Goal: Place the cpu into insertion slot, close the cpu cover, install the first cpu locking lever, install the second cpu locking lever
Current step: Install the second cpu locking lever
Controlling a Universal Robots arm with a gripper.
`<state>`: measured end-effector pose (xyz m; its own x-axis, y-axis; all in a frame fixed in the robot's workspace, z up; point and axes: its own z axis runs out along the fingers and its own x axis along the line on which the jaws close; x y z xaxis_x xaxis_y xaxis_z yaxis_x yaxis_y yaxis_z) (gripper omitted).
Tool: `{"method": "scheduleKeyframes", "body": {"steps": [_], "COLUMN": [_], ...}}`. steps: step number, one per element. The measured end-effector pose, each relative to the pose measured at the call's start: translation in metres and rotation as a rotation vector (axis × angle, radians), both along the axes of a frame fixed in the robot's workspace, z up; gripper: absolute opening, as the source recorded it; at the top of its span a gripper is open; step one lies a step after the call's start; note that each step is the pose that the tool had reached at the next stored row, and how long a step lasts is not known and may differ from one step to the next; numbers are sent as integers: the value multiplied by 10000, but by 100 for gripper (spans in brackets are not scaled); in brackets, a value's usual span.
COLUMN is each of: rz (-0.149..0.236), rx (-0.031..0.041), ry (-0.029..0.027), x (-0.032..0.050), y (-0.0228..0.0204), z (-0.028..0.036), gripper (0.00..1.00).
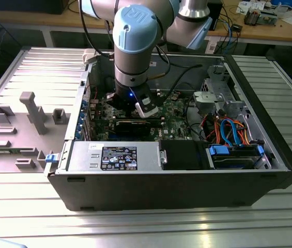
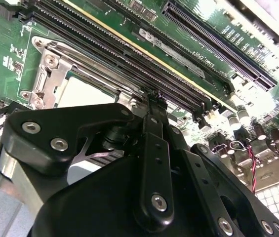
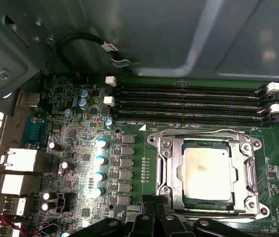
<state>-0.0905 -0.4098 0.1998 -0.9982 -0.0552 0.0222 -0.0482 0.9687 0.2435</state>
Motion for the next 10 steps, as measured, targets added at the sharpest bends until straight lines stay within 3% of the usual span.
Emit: {"method": "scheduleKeyframes", "body": {"steps": [6, 10], "rz": [2, 1], "rx": [-1, 76], "ry": [2, 1], "x": [-14, -15], "y": [2, 10], "z": [-1, -11], "gripper": [11, 11]}}
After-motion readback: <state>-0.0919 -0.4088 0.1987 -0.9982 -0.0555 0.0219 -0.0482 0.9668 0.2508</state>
